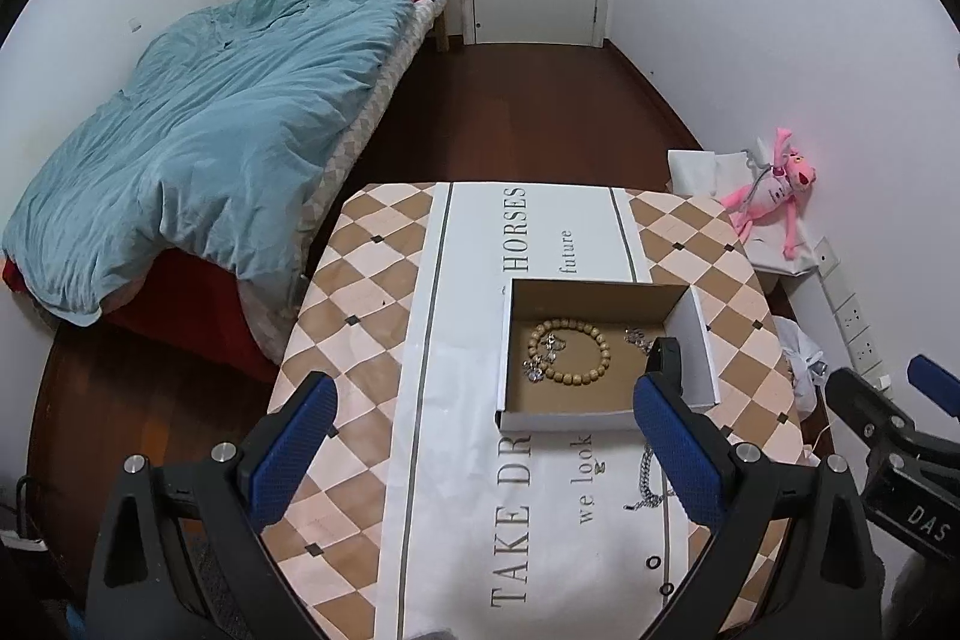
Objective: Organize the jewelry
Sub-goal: 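Lift both grippers away from the box, then grasp a small black ring with the right gripper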
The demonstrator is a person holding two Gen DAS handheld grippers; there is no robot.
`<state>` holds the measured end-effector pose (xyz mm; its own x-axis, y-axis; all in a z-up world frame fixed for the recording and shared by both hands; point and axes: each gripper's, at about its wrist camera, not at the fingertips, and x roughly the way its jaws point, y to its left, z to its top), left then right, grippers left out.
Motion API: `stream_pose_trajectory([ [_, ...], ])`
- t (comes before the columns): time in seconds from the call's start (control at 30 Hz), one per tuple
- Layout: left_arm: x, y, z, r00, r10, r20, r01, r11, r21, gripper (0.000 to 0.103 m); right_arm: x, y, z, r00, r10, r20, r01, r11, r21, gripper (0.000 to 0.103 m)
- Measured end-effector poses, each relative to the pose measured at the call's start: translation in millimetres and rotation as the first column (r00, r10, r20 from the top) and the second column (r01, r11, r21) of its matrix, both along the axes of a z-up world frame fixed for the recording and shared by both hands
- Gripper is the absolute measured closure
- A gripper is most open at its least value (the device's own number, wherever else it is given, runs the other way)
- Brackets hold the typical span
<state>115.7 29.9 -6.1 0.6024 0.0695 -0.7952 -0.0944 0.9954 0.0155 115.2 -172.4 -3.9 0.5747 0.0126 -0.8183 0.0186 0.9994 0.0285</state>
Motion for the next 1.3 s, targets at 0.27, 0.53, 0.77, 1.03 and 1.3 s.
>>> stream_pose_trajectory([
  [0.27, -23, 3, -72, 0.991, 0.023, -0.135, -0.016, 0.998, 0.053, 0.002, -39, 1, -93, 0.981, 0.017, -0.194, -0.010, 0.999, 0.039, 0.004],
  [0.53, -52, -6, -146, 0.957, 0.017, -0.289, 0.011, 0.995, 0.096, 0.002, -75, 11, -177, 0.939, 0.064, -0.339, -0.033, 0.995, 0.096, 0.040],
  [0.77, -66, -8, -165, 0.944, 0.021, -0.330, 0.009, 0.996, 0.089, 0.002, -85, 26, -191, 0.936, 0.096, -0.338, -0.091, 0.995, 0.030, 0.055],
  [1.03, -65, -15, -165, 0.944, 0.001, -0.331, 0.025, 0.997, 0.075, 0.002, -85, 12, -181, 0.957, 0.075, -0.282, -0.064, 0.997, 0.050, 0.090],
  [1.3, -58, -72, -167, 0.935, -0.181, -0.306, 0.176, 0.983, -0.043, 0.003, -73, -44, -165, 0.970, -0.047, -0.240, 0.064, 0.996, 0.066, 0.090],
])
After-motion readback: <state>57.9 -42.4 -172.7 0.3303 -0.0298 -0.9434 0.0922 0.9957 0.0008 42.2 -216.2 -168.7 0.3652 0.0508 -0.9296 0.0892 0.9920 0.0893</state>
